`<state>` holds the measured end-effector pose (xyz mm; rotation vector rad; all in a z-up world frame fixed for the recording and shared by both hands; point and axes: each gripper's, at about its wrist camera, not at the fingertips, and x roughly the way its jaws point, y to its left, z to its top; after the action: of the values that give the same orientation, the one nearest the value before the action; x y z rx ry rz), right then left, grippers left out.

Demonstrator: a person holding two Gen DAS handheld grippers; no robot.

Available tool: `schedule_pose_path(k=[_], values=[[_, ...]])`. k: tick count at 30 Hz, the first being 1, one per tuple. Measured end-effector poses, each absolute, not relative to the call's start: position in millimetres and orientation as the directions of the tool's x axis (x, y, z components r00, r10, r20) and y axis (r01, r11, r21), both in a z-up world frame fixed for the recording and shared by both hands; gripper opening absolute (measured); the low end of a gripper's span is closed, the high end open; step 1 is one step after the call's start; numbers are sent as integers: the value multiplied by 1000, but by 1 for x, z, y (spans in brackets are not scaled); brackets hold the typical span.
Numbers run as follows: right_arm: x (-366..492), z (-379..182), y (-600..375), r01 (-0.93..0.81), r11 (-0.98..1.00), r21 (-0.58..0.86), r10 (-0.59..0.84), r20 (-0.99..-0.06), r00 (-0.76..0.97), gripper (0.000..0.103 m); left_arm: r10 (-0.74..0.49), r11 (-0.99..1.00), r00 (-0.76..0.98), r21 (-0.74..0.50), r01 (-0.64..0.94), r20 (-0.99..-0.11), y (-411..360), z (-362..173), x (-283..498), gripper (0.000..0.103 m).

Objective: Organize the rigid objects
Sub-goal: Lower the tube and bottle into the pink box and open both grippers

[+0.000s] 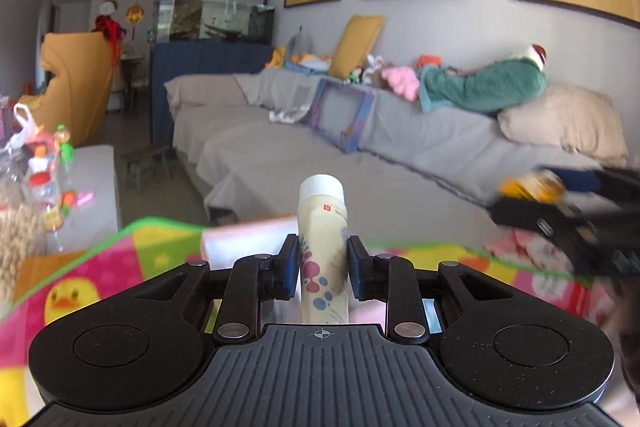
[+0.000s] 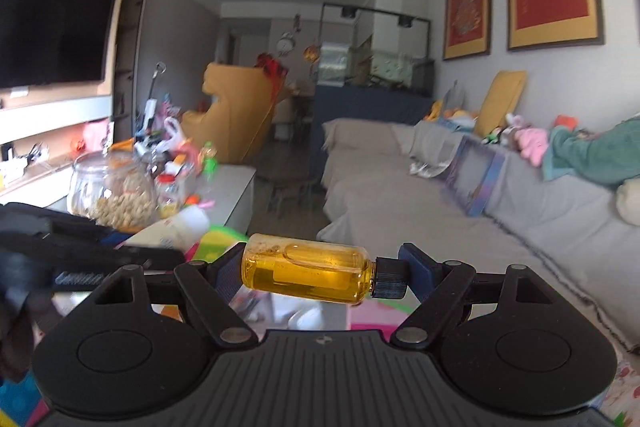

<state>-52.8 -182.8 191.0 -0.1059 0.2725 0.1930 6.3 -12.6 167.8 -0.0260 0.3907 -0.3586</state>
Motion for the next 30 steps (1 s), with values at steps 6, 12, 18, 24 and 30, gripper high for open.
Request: schedule_pose_path(k=[6,12,18,24,30], values=[[-45,191,-202,-166,984,-65,143,-274,951,81,-290,956,865,-80,282,-409,-44,177,84,29],[-27,174,-200,-167,983,-74,134,-328,935,81,-282,956,841,-63,286,-463,-46,153,88,29],[-1,164,-199,-189,982,-8,169,-412,895,81,-307,952,812,-151,268,-497,-16,125,56,29],[46,175,-169,-205,979,5,186,-446,875,81,-276,960,782,-204,193,-558,17,93,32,29],[110,198,-114,-245,967,-73,189,-438,879,87,-237,970,786,-181,161,-571,36,87,21,29]])
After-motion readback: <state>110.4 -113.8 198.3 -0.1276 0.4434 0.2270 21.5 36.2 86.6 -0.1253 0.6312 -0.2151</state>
